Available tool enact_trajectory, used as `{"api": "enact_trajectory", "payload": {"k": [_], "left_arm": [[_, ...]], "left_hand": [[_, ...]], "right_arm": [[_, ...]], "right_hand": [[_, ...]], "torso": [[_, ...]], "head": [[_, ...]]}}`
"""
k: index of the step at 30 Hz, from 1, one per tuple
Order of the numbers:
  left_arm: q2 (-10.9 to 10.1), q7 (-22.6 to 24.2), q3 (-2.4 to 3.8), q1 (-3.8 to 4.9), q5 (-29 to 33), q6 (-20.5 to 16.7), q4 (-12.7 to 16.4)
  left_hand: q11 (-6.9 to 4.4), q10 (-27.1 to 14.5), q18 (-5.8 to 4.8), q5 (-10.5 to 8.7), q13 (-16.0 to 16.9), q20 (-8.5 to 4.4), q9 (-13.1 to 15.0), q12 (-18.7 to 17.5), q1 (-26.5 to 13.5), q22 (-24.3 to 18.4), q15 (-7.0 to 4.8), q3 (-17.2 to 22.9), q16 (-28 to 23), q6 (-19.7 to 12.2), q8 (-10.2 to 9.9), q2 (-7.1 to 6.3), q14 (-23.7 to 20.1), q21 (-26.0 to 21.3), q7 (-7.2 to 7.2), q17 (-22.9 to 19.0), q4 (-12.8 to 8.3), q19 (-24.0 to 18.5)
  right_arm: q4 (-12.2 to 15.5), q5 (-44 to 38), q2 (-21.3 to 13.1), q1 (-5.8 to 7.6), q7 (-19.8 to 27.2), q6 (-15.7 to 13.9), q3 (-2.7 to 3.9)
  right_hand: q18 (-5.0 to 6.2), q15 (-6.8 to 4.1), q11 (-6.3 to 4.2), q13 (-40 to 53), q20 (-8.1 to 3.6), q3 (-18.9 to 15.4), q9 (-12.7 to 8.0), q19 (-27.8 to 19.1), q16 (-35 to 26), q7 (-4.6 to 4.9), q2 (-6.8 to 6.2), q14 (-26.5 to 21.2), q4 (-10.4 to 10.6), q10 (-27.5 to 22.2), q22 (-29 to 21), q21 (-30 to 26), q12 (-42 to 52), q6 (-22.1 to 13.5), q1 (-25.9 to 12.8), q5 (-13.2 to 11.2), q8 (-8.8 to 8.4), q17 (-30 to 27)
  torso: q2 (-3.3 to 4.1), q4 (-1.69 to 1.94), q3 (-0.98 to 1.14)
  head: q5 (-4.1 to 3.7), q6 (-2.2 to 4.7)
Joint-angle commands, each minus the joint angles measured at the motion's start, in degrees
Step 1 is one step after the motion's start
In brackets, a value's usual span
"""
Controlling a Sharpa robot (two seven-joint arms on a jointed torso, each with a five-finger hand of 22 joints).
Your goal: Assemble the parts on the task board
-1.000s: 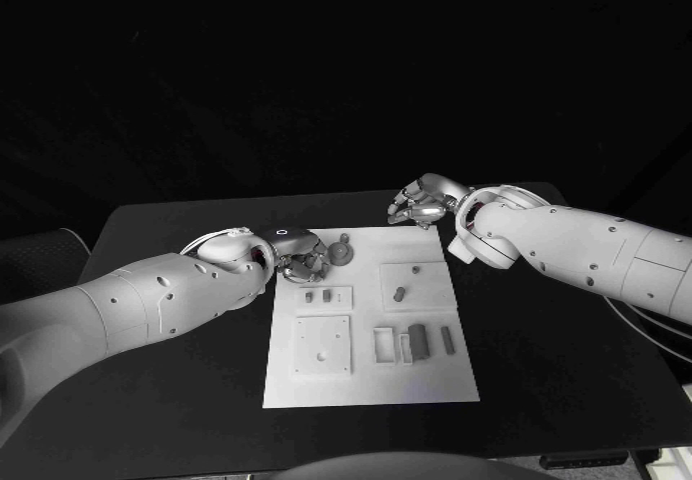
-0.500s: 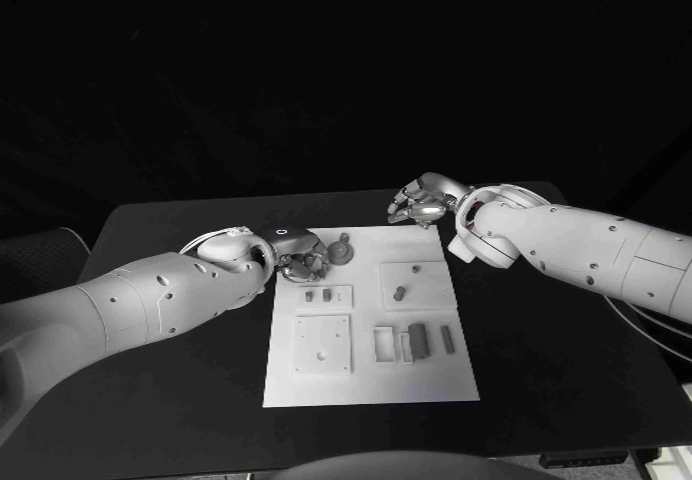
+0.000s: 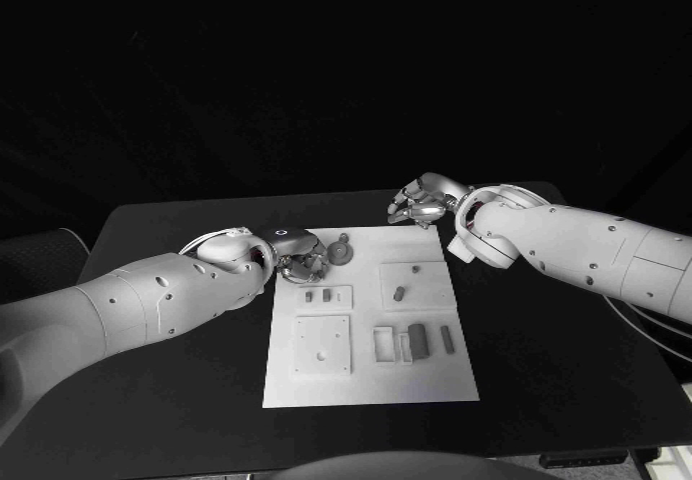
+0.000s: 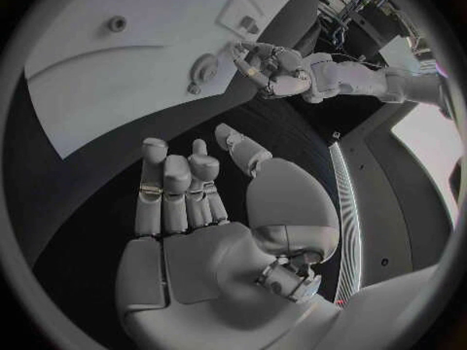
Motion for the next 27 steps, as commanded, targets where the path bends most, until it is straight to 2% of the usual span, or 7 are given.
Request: {"api": "enact_trajectory", "payload": {"k": [1,27], "left_arm": [[0.0,0.0,-0.04,0.01,-0.3,1.0,0.2],[0.1,-0.1,-0.09,0.01,-0.5,1.4,0.1]], "left_hand": [[0.09,-0.4,6.82,-0.07,-0.1,0.17,0.1,0.0,-0.2,0.8,-0.28,0.4,-0.3,8.5,-0.1,0.30,-0.1,0.4,0.94,0.0,0.0,0.1],[0.09,-0.4,6.78,0.14,-0.1,0.16,0.2,0.0,-0.3,0.8,-0.28,0.4,-0.3,8.5,-0.2,0.33,-0.1,0.4,0.94,0.0,0.0,0.1]], "right_arm": [[0.0,-0.1,0.0,0.00,0.4,0.4,0.02],[0.0,-0.1,0.0,0.00,0.4,0.3,0.02]], "right_hand": [[0.61,-0.49,0.34,0.0,-0.16,0.0,0.1,0.4,0.3,0.49,0.04,-0.1,0.4,0.0,0.5,-0.2,0.4,0.0,-0.4,0.3,-0.35,-0.1],[0.61,-0.49,0.34,0.0,-0.17,0.0,0.1,0.4,0.3,0.49,0.04,-0.1,0.4,0.0,0.5,-0.2,0.4,0.0,-0.5,0.3,-0.37,-0.1]], "torso": [[0.01,0.00,0.02],[0.00,0.03,-0.01]], "head": [[-0.04,-0.06],[-0.14,-0.04]]}}
